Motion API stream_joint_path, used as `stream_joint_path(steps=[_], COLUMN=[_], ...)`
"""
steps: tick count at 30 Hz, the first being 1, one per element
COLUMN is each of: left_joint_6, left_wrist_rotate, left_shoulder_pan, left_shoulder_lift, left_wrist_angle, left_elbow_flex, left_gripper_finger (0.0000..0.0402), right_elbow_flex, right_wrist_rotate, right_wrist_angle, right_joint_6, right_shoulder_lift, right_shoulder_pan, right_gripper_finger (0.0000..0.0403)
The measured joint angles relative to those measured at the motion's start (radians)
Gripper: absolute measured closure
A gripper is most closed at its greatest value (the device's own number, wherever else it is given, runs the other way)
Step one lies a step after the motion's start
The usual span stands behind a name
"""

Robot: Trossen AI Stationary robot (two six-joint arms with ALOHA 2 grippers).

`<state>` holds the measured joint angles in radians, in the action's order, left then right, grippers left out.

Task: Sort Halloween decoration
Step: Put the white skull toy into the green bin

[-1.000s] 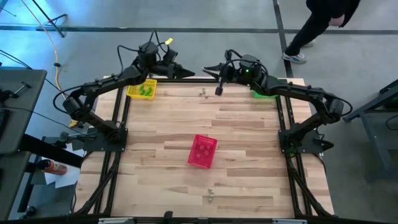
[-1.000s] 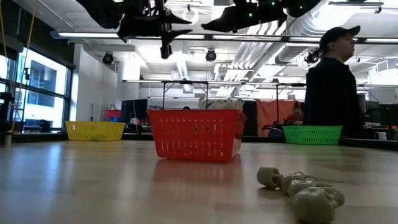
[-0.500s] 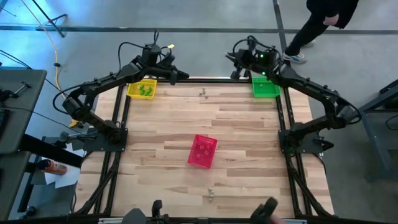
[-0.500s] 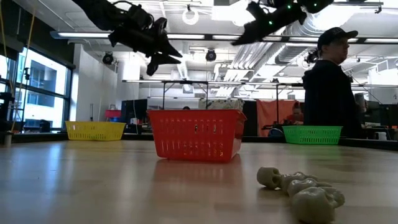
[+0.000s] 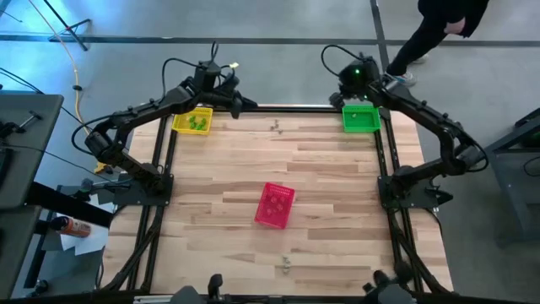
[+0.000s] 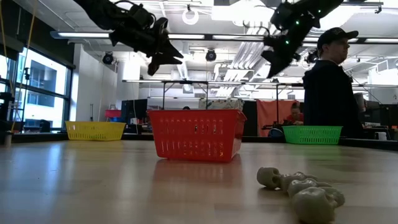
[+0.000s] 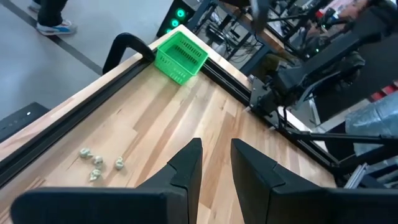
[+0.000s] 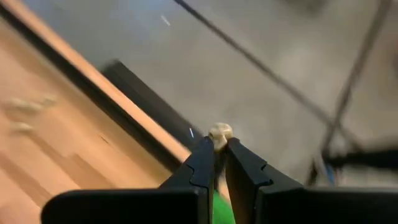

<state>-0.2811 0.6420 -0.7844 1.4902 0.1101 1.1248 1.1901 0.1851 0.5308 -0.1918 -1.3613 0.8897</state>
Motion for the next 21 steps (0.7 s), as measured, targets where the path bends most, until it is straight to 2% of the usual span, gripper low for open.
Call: stream_joint_path(steps=[3, 7, 11, 13, 18, 21], left_joint_6=[0.014, 0.027, 0.031, 0.031, 0.03, 0.025], left_wrist_rotate=[0.0, 0.005, 0.022, 0.022, 0.021, 0.021], left_shoulder_pan=[0.003, 0.006, 0.006, 0.006, 0.007, 0.007], left_shoulder_lift=[0.0, 0.0, 0.0, 0.0, 0.0, 0.0], left_wrist_angle=[0.001, 0.007, 0.007, 0.006, -0.003, -0.003], left_elbow_flex=[0.0, 0.0, 0.0, 0.0, 0.0, 0.0], left_gripper_finger=[0.033, 0.033, 0.033, 0.033, 0.033, 0.033], right_elbow_flex=[0.0, -0.03, -0.118, -0.16, -0.205, -0.208], right_wrist_rotate=[0.052, 0.052, 0.049, 0.046, -0.016, -0.001], right_wrist_angle=[0.113, 0.185, 0.186, 0.154, 0.096, 0.08], right_joint_6=[0.124, 0.273, 0.374, 0.367, 0.494, 0.502], right_shoulder_lift=[0.0, 0.0, 0.0, -0.004, -0.044, -0.087], right_shoulder_pan=[0.04, 0.101, 0.162, 0.174, 0.187, 0.195], right_gripper_finger=[0.0382, 0.0382, 0.0382, 0.0382, 0.0382, 0.0382])
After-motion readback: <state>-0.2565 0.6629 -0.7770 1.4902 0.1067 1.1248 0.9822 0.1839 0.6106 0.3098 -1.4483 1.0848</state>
